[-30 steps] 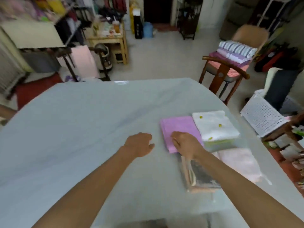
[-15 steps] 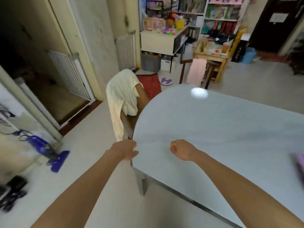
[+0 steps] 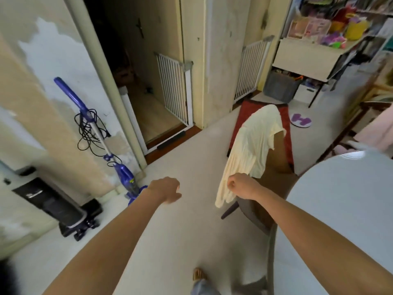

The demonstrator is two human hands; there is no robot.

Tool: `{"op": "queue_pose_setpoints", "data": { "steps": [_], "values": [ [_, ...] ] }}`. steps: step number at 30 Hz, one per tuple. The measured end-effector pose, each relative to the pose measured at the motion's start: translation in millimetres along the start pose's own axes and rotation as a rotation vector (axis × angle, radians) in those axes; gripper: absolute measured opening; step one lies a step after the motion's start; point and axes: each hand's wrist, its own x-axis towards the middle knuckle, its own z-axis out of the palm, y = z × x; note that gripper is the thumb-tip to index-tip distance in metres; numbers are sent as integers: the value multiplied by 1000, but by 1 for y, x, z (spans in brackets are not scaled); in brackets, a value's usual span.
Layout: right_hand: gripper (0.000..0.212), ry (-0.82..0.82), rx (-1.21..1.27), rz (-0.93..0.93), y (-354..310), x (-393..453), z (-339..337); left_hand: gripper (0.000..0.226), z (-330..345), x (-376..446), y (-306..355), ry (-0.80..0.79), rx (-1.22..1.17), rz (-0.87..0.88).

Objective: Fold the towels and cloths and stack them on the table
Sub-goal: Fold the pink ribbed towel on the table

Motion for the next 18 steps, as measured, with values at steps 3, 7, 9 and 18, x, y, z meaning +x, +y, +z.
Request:
{"op": "queue_pose_setpoints", "data": {
  "steps": [3,7,9,18],
  "values": [
    [27,2,-10,-26,-25,75,-23,44,-36,50,-40,12,8,-37],
    [25,-8,-74,-45,-51,176,-66,43,-87,124,-83,33,-41,-37],
    [25,-27,-144,-55,-64,220,-90,43,-109,161,-105,19,-48,-39],
    [30,-12,-259,50,-64,413,-160,40,-212,368,-181,-44,67,63]
  ]
}}
